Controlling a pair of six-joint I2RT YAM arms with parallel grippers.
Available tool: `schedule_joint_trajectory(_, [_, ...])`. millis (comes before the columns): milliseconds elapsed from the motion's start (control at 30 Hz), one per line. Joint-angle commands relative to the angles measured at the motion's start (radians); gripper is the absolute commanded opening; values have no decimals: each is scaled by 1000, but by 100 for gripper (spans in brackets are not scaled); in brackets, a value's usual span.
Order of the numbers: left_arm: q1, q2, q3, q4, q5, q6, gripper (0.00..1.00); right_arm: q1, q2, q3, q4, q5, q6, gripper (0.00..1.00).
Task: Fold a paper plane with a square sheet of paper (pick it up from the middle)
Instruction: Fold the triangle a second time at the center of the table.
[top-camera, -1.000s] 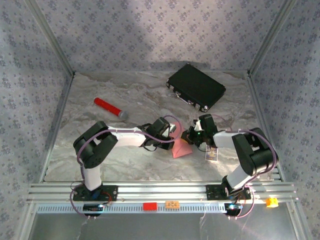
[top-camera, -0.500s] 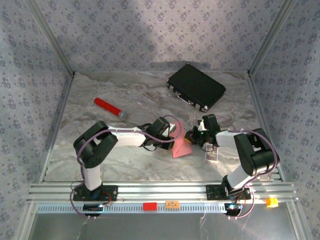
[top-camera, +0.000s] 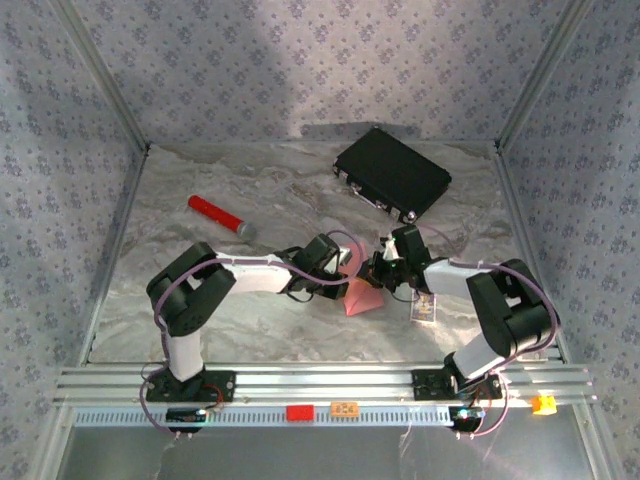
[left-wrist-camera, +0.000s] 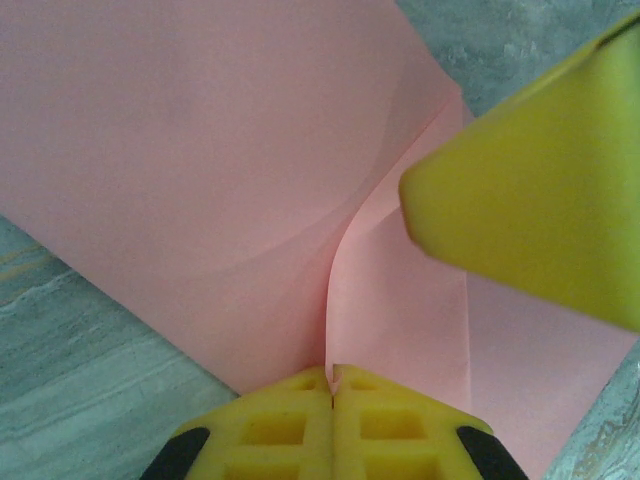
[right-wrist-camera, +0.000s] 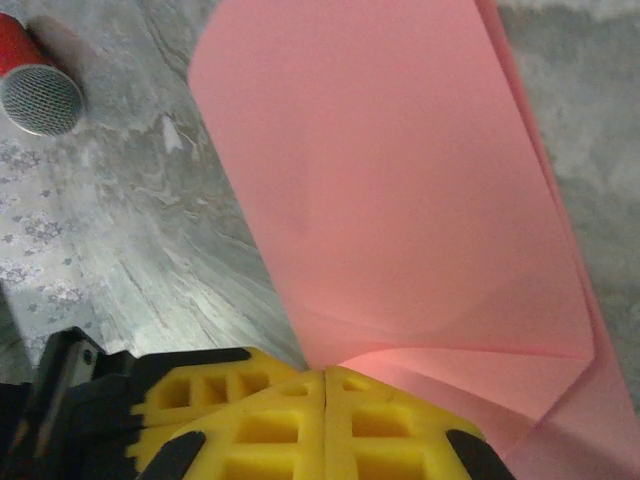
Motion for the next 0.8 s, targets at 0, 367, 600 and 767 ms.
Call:
schedule_joint_trajectory(0, [11,16,-19,-59,-2,22,5,6,26,-38,18,-16,25,6])
schedule_joint_trajectory(367, [29,-61,-11,-79,-53,-19,20,5,57,-90,0,67,41,0])
schedule_joint_trajectory(600, [52,-195,-22,-137,-130,-73,37,5,54,-96,14,70,57,0])
schedule_joint_trajectory(767, [52,-236,-30,-114,-38,-125,27,8,52,-112,39,82,87,0])
